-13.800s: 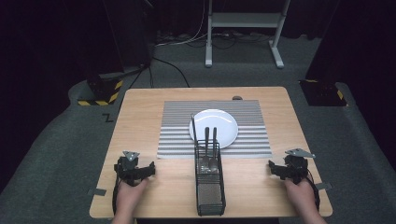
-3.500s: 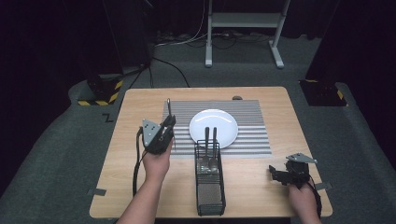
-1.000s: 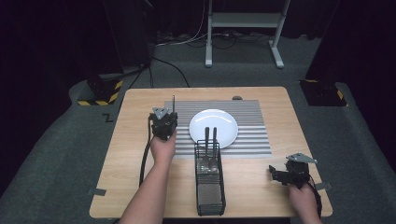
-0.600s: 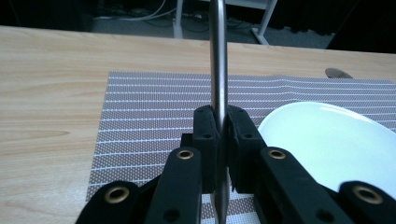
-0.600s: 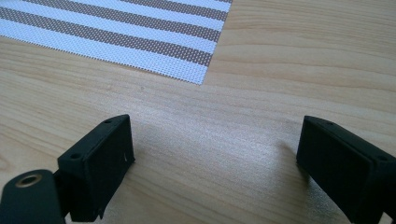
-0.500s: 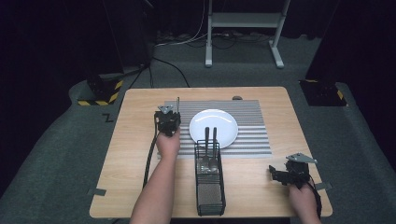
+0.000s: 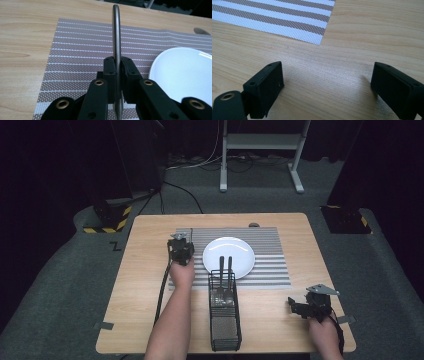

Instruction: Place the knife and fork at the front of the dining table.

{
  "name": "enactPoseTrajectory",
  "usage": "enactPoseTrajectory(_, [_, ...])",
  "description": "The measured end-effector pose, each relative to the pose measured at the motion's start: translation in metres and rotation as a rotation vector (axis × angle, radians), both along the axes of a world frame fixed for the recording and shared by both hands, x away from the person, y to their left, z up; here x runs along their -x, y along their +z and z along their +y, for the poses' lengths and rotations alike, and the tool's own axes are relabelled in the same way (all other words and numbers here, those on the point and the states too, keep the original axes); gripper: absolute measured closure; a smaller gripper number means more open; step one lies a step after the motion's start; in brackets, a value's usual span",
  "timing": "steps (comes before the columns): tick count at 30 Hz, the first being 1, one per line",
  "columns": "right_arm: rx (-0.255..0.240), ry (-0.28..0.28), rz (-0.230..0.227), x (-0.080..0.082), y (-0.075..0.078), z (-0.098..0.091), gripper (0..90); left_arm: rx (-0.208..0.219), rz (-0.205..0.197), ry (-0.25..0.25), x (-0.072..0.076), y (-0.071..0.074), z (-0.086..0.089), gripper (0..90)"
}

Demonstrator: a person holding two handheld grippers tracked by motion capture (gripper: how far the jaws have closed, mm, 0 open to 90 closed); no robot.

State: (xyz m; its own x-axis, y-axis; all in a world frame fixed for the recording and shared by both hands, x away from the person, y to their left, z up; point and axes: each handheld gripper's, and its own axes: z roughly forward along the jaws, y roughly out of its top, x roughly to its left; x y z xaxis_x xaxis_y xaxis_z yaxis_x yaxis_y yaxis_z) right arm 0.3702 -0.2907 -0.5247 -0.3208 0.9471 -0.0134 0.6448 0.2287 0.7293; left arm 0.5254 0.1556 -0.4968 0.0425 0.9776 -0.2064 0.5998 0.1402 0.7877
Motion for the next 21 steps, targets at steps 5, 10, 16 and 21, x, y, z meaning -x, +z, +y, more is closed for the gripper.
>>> enactPoseTrajectory(5, [0.001,0.001,0.0,0.0,0.0,0.0,10.6,-0.013,0.023,0.0,-0.005,0.0,-0.005,82.8])
enactPoseTrajectory(10, [-0.001,0.001,0.0,0.0,0.0,0.0,10.8,-0.007,0.056,0.014,-0.01,0.0,-0.008,82.7])
enactPoseTrajectory(16, [-0.001,0.006,-0.001,0.0,0.0,0.0,10.8,-0.002,0.093,0.031,-0.014,0.0,-0.007,82.7])
enactPoseTrajectory(21, [-0.002,0.006,0.0,0.0,0.0,0.0,10.8,0.002,0.111,0.03,-0.016,-0.002,-0.006,82.4])
